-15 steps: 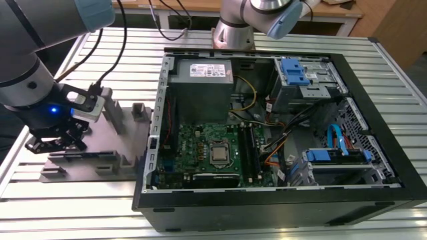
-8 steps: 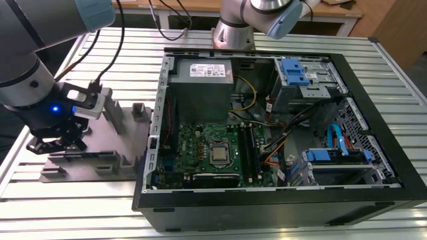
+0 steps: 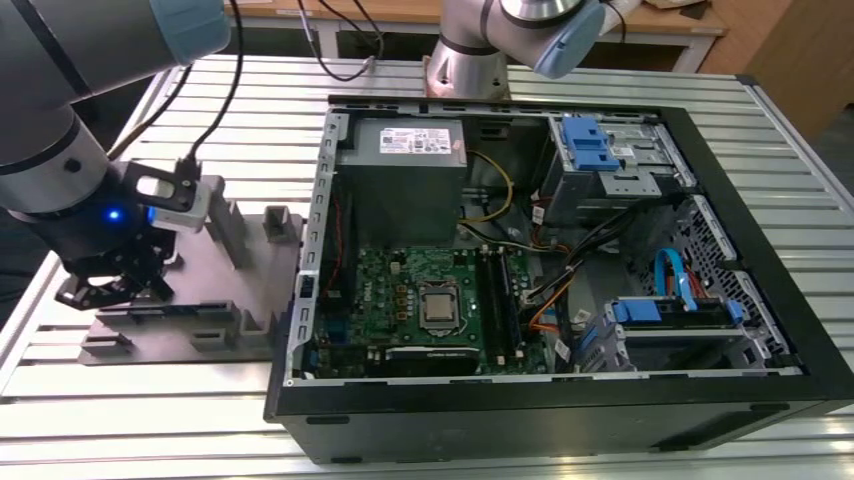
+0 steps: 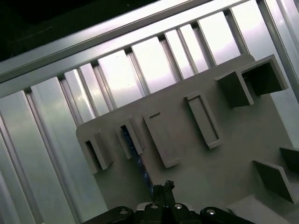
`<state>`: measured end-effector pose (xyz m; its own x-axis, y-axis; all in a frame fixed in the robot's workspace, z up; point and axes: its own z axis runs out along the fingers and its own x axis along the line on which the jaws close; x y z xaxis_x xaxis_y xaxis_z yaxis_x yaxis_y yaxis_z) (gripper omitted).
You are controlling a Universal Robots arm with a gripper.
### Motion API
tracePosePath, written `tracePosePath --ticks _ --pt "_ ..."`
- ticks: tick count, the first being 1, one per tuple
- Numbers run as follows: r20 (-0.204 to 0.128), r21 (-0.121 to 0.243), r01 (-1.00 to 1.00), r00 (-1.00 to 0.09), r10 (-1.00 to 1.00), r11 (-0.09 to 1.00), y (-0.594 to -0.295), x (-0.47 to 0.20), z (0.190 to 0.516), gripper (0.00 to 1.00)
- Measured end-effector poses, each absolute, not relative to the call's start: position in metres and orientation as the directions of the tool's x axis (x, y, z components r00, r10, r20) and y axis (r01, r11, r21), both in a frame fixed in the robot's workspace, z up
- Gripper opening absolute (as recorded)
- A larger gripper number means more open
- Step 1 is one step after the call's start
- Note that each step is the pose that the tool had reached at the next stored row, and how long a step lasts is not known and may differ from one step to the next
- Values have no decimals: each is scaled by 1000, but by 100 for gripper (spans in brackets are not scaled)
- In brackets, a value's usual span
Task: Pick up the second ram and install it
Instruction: 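Pick up the second ram and move it above second insertion slot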
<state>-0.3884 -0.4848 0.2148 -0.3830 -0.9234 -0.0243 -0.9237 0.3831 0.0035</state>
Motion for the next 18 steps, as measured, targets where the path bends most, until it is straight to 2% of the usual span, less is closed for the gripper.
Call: tracePosePath --ticks 18 --pt "-24 3 -978 -210 -977 210 -485 -388 215 11"
